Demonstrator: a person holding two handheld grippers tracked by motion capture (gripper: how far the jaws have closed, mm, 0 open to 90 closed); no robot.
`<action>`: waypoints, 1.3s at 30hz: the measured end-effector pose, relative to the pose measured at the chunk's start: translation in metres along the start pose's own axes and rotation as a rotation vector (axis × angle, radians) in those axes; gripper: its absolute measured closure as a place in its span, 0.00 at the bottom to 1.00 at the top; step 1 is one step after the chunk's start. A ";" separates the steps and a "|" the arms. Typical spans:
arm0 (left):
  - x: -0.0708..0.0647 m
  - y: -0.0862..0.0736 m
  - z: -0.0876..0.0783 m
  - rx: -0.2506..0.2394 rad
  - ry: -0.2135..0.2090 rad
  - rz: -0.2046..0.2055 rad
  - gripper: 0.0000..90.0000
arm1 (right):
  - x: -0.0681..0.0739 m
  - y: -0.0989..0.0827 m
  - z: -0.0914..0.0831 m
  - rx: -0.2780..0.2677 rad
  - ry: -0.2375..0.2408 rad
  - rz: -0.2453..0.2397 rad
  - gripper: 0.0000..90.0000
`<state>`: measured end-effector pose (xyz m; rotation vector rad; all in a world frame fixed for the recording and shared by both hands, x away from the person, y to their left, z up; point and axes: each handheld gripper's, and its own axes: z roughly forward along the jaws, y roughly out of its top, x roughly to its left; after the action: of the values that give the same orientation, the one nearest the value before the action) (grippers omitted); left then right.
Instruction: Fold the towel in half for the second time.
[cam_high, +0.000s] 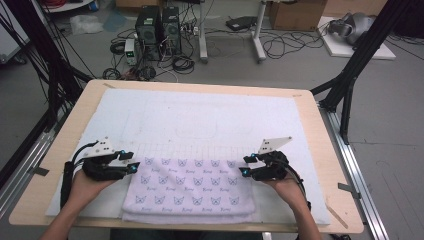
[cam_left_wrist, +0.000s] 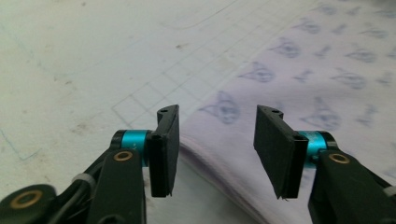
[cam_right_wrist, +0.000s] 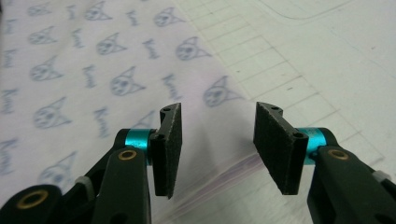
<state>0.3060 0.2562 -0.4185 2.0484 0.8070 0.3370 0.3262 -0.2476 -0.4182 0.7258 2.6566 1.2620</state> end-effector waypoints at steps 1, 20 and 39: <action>0.004 -0.001 0.005 0.015 -0.006 -0.016 0.54 | -0.003 0.000 0.003 0.000 -0.002 0.010 0.54; 0.010 0.000 0.024 0.053 -0.039 -0.023 0.91 | -0.019 0.000 0.016 0.064 0.068 0.032 0.91; 0.088 0.098 0.066 0.012 0.183 -0.102 0.65 | -0.116 0.066 0.013 0.001 -0.165 0.161 0.64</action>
<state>0.4467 0.2333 -0.3818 1.9995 1.0227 0.4679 0.4567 -0.2572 -0.3886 1.0151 2.5094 1.1787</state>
